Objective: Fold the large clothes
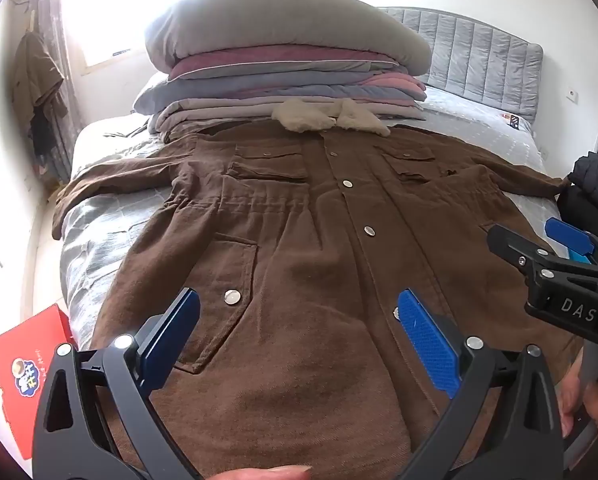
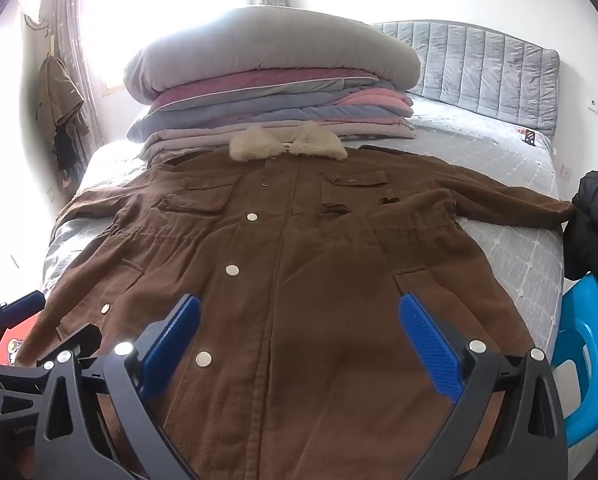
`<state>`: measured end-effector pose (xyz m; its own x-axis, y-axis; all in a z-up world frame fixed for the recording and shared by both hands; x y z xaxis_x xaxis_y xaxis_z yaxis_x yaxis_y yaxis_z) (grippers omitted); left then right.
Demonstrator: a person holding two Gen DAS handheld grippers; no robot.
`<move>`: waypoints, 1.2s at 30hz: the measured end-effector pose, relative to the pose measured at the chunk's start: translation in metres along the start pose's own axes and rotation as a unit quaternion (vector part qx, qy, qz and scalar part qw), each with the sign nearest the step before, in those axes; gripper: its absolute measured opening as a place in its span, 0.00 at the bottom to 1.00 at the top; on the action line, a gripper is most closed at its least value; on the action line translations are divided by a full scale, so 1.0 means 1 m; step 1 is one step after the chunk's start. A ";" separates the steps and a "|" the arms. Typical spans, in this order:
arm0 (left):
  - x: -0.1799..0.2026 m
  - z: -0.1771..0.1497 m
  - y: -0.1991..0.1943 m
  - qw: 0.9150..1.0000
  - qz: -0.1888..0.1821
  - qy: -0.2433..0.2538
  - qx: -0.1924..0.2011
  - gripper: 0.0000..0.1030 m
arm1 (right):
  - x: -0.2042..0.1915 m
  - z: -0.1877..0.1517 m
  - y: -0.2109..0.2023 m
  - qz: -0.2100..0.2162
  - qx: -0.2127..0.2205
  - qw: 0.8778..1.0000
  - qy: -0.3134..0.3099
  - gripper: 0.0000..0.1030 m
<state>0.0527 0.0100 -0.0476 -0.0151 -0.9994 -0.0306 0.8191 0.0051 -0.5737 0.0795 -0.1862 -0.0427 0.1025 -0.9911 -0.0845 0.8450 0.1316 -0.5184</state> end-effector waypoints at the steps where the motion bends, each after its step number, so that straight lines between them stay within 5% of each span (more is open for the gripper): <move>1: 0.000 0.001 0.000 1.000 0.001 0.000 0.000 0.93 | 0.000 0.000 0.000 0.000 0.000 1.000 0.001 0.93; 16: 0.000 -0.003 0.005 1.000 0.001 0.003 -0.026 0.93 | 0.000 0.002 -0.003 0.001 0.001 1.000 0.006 0.93; 23: -0.008 -0.004 0.003 0.999 0.014 -0.019 -0.029 0.93 | -0.004 0.004 -0.010 -0.064 0.010 0.997 -0.048 0.93; 28: -0.013 0.009 -0.012 0.999 0.036 0.003 -0.015 0.93 | -0.003 -0.009 -0.015 -0.070 -0.028 0.996 -0.039 0.93; 36: -0.008 0.001 -0.031 0.998 0.034 0.009 -0.048 0.93 | 0.009 -0.017 -0.047 -0.075 -0.065 0.995 0.003 0.93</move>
<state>0.0281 0.0179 -0.0294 0.0285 -0.9959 -0.0859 0.7592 0.0775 -0.6463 0.0315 -0.2008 -0.0336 -0.0234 -0.9997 -0.0028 0.7760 -0.0164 -0.6305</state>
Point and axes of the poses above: each gripper's, at about its wrist camera, not at the fingertips, and y roughly the way its jaws point, x to its right, z to its top, the point moved 7 cm from there along y, roughly the way its jaws point, and after that the axes turned 5 degrees about x, right-handed, at the moved point
